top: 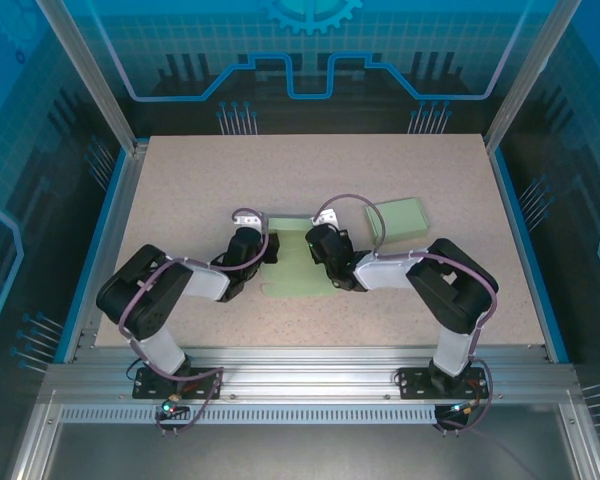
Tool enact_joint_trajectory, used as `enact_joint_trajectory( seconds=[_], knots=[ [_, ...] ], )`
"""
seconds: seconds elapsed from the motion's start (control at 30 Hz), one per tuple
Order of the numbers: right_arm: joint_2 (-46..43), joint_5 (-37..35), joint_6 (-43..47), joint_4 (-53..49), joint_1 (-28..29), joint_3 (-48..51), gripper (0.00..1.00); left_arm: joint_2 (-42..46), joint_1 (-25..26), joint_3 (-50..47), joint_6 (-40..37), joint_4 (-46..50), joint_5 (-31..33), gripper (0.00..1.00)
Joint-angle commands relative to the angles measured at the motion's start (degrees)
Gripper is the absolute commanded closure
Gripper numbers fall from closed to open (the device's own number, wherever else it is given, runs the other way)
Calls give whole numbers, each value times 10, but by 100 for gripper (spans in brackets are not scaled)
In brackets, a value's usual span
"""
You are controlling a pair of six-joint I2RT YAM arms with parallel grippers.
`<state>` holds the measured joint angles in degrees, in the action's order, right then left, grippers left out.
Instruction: Fold the paper box
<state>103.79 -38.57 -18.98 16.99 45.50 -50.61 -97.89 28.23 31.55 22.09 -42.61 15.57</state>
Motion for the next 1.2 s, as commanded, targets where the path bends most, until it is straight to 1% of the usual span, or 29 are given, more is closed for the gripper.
enact_joint_trajectory(
  seconds=[0.0, 0.17, 0.23, 0.27, 0.3, 0.33, 0.4, 0.5, 0.57, 0.7, 0.77, 0.83, 1.0, 1.17],
  knots=[
    [17, 22, 7, -63, 14, 25, 100, -25, 5, -8, 11, -59, 62, 84],
    [19, 24, -6, -72, 15, 20, 100, -45, 15, -6, 12, -61, 120, 89],
    [22, 24, -14, -80, 14, 13, 98, -48, 16, -2, 27, -48, 140, 94],
    [24, 22, -16, -85, 14, 9, 96, -48, 16, -2, 29, -46, 141, 97],
    [26, 18, -19, -91, 14, 6, 91, -47, 16, -2, 31, -46, 139, 99],
    [30, 11, -23, -99, 13, 6, 87, -47, 16, -1, 29, -46, 135, 100],
    [41, -1, -34, -124, 4, -31, 80, -44, 18, -2, 21, -45, 129, 100],
    [57, -23, -45, -159, -14, -64, 76, -41, 18, -5, 15, -41, 124, 100],
    [64, -22, -42, -154, -24, -73, 70, -40, 18, -7, 13, -39, 119, 100],
    [72, -21, -28, -140, -32, -83, 70, -35, 18, -7, 5, -31, 112, 100],
    [70, -19, -23, -134, -35, -86, 63, -32, 18, -2, -2, -19, 111, 100],
    [64, 0, -7, -111, -36, -80, 57, -29, 19, 7, -10, 1, 113, 100],
    [41, 43, 12, -79, -37, -67, 49, -21, 27, 35, -25, 50, 126, 100],
    [15, 64, 20, -58, -38, -54, 48, -28, 41, 60, -46, 81, 142, 100]
  ],
)
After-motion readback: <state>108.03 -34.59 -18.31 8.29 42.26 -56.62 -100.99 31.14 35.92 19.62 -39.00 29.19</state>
